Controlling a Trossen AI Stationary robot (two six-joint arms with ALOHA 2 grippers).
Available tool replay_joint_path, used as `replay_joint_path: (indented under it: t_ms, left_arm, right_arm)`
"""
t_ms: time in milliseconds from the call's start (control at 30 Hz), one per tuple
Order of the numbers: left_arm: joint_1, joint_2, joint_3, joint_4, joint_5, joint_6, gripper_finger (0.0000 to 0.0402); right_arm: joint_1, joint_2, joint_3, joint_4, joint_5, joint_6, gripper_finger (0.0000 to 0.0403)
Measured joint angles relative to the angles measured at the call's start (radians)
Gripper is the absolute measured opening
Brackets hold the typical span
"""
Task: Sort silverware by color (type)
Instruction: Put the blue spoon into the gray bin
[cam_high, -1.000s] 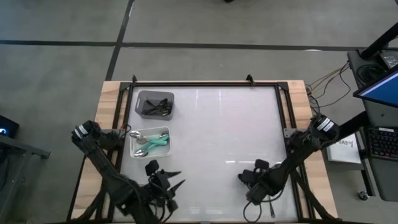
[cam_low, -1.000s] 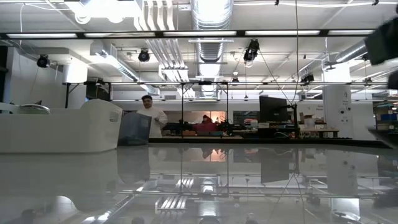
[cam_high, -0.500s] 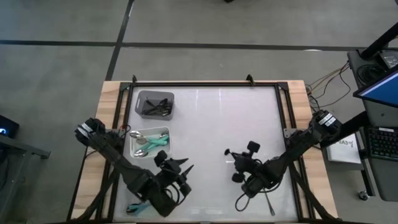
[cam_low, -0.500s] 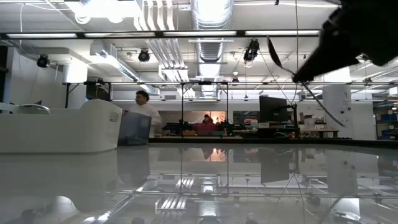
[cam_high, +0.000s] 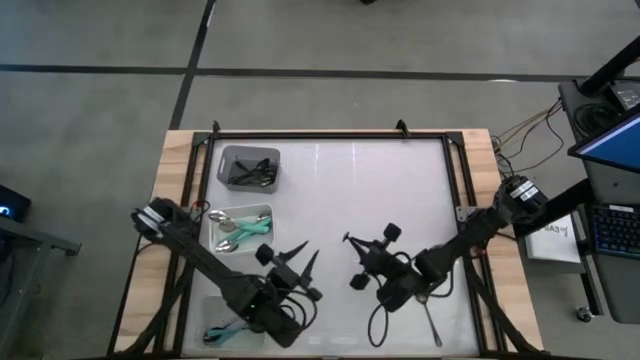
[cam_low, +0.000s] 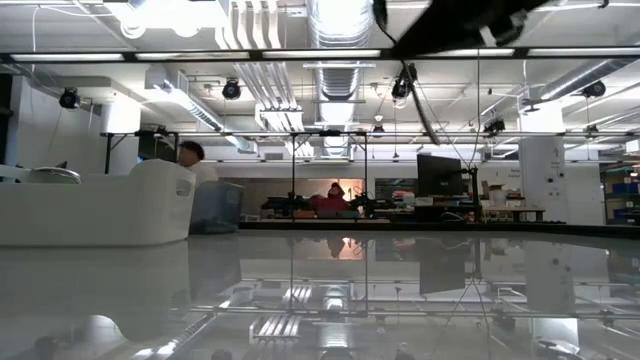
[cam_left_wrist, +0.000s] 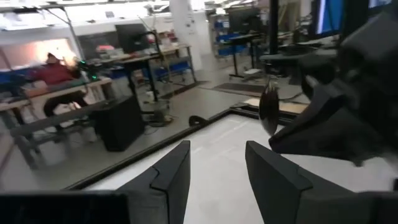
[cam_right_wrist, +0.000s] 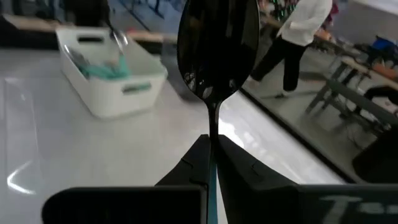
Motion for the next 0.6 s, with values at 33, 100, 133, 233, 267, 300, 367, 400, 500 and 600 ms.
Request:
replay_joint_path:
  t_ms: [33,100,133,233,267,300,367,400,500,600]
  left_arm:
    - [0.007,0.01,0.005,-0.001,-0.005,0.0,0.0137]
    - [0.023,0.029,0.025,0.001,0.006,0.0,0.0137]
    - [0.03,0.039,0.038,0.002,0.018,0.0,0.0137]
    - [0.043,0.072,0.087,0.001,0.029,0.005,0.0137]
    - [0.045,0.081,0.106,0.0,0.029,0.017,0.0137]
    - [0.045,0.088,0.123,0.0,0.029,0.037,0.0137]
    - [0.046,0.102,0.159,0.001,0.027,0.072,0.0137]
    - [0.047,0.109,0.175,0.002,0.027,0.079,0.0137]
    - [0.049,0.121,0.209,-0.002,0.027,0.087,0.0137]
    - [0.054,0.121,0.212,-0.003,0.022,0.087,0.0137]
  right_arm:
    - [-0.006,0.0,0.0,0.059,-0.001,-0.052,0.0009]
    - [-0.015,0.003,0.0,0.17,-0.002,-0.162,0.0009]
    - [-0.02,0.004,0.0,0.218,-0.003,-0.211,0.0009]
    - [-0.033,0.007,0.001,0.307,-0.033,-0.305,0.0009]
    - [-0.039,0.007,0.001,0.314,-0.052,-0.313,0.0009]
    - [-0.045,0.007,0.001,0.318,-0.068,-0.315,0.0009]
    - [-0.055,0.007,0.001,0.323,-0.092,-0.315,0.0009]
    - [-0.06,0.007,0.001,0.323,-0.101,-0.316,0.0009]
    - [-0.071,0.008,0.001,0.324,-0.158,-0.315,0.0009]
    - [-0.071,0.008,0.001,0.331,-0.168,-0.323,0.0009]
